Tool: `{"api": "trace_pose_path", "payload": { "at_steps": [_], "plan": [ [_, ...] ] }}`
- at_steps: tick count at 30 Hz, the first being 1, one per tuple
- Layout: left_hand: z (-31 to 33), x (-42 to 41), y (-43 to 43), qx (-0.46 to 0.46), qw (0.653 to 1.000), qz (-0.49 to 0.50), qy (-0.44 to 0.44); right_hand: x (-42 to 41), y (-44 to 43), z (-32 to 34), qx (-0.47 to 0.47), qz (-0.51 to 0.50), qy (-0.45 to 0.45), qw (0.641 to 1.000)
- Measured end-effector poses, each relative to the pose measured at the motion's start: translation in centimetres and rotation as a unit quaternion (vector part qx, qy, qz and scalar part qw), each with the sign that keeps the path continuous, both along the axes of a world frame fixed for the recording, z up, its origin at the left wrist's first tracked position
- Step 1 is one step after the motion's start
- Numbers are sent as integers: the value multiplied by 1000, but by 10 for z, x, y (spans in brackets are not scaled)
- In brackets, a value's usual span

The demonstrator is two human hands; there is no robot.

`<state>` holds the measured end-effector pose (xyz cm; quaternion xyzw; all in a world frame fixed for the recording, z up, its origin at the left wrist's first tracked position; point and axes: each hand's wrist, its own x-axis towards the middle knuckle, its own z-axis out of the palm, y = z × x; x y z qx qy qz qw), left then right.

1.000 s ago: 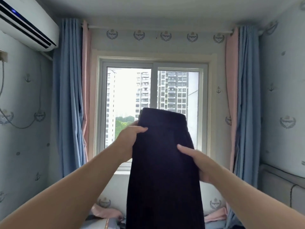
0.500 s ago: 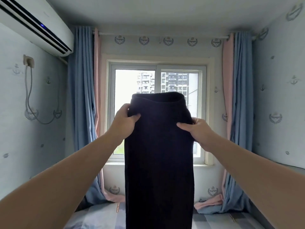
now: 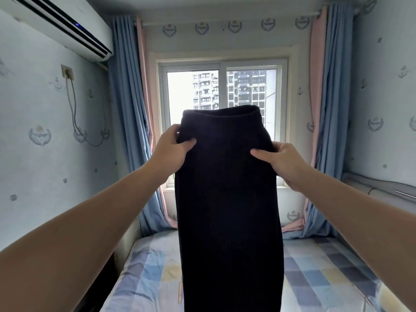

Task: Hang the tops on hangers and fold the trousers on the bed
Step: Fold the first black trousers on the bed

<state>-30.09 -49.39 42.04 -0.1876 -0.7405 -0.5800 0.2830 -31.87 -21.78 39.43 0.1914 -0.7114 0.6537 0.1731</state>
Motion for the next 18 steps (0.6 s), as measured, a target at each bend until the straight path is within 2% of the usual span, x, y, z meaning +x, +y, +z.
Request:
{"api": "trace_pose_path", "payload": {
  "at_steps": [9,18],
  "plan": [
    [-38,6,-46,23,999,-7,-46,10,-44,-28,18,9,-38,999],
    [-135,-77,-119,37,992,-5,-118,-70,-115,-110,46,11,-115,992]
  ]
}}
